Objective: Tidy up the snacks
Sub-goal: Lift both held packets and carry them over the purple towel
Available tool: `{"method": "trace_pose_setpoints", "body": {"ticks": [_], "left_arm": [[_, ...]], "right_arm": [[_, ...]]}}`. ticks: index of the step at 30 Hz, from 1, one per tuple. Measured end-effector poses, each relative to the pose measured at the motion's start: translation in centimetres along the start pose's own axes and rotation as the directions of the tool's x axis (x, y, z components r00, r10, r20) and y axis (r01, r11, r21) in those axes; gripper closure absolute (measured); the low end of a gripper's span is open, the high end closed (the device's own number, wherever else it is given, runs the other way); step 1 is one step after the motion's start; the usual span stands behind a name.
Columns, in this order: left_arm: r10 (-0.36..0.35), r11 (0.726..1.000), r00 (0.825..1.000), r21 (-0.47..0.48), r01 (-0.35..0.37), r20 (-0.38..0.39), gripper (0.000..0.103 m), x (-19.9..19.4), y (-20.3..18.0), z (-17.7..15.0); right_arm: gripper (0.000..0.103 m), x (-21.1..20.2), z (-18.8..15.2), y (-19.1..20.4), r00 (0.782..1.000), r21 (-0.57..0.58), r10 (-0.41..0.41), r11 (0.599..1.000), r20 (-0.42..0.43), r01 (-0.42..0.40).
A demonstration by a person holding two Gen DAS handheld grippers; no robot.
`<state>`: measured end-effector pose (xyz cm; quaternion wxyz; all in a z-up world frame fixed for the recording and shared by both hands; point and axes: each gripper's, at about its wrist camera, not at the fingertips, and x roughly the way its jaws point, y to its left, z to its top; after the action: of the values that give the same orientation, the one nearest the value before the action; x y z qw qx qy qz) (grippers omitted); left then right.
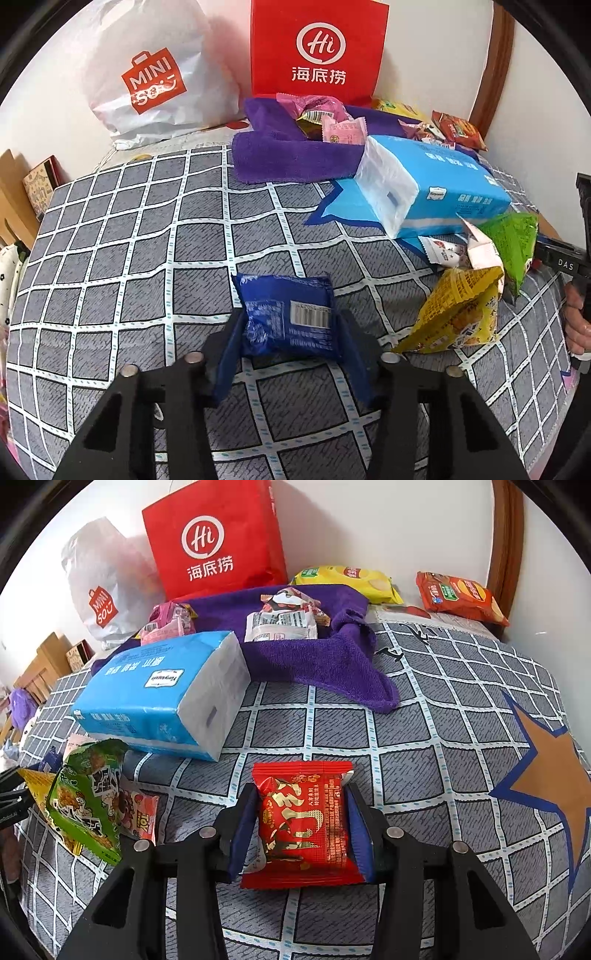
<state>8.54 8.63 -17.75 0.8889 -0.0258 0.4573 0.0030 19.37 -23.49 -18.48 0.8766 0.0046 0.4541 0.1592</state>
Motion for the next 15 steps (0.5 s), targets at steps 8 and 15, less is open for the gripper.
{"method": "trace_pose_setpoints", "body": {"ticks": [8, 15], "left_arm": [[-0.054, 0.997, 0.999, -0.046, 0.054, -0.003, 0.072, -1.5, 0.9, 0.0], [-0.076, 0.995, 0.997, -0.057, 0.078, 0.033, 0.072, -4.1, 0.8, 0.7]], "right_arm": [[0.062, -1.5, -0.1, -0.8, 0.998, 0.04, -0.019, 0.999, 0.057, 0.017], [0.062, -4.9, -0.1, 0.7, 0.996, 0.002, 0.011, 1.0, 0.087, -0.011]]}}
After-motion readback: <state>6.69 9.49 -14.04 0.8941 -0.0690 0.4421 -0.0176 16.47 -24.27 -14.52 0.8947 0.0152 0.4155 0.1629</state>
